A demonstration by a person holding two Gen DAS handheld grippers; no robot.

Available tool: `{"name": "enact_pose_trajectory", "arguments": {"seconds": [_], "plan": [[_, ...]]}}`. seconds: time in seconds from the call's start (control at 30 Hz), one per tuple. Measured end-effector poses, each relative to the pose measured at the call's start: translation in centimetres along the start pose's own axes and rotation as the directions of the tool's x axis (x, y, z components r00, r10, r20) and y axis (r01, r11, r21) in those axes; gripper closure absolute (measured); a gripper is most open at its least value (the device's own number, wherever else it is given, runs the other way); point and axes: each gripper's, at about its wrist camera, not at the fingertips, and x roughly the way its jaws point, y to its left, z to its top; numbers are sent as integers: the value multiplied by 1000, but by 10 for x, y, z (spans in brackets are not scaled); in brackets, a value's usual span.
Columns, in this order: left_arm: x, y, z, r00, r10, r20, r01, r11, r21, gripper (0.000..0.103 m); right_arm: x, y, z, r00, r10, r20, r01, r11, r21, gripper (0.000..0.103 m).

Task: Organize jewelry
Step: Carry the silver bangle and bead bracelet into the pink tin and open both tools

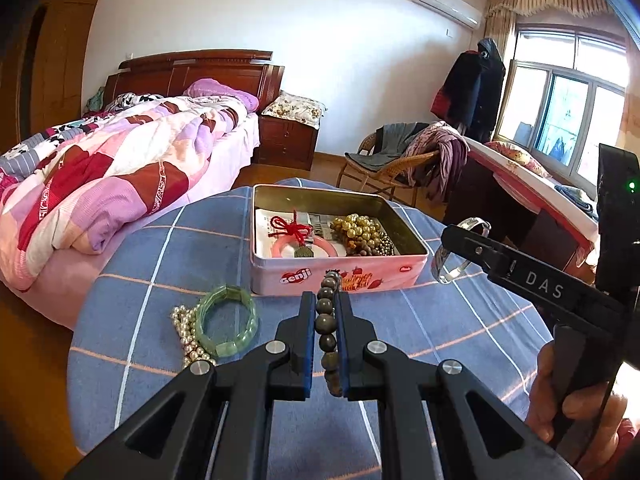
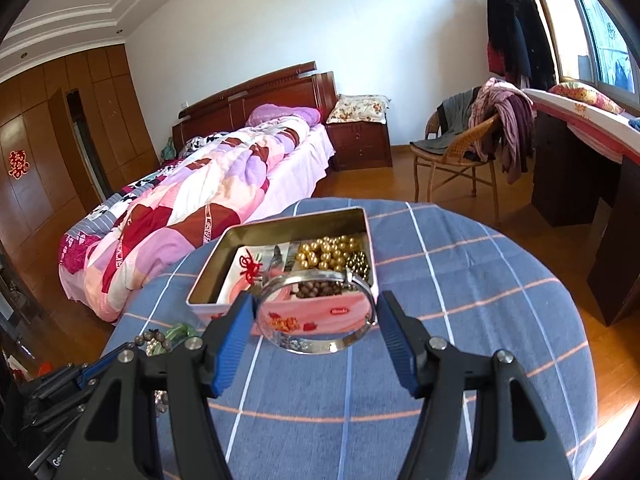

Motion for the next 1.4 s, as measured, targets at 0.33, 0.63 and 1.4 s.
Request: {"name": "enact_pose_trajectory", "arguments": {"seconds": [0.33,0.63,1.4], "plan": [[10,-2,28,998,-5,56,4,1000,8,94,18,-3,16,1000,-26,-1,26,999,-29,37],[32,-2,45,996,-2,94,1,1000,6,94,29,1,31,999,-29,14,30,999,-31,37],[108,11,53,997,83,0,-83,996,-36,94,118,7,42,986,-72,-151,56,992,-111,37]]}}
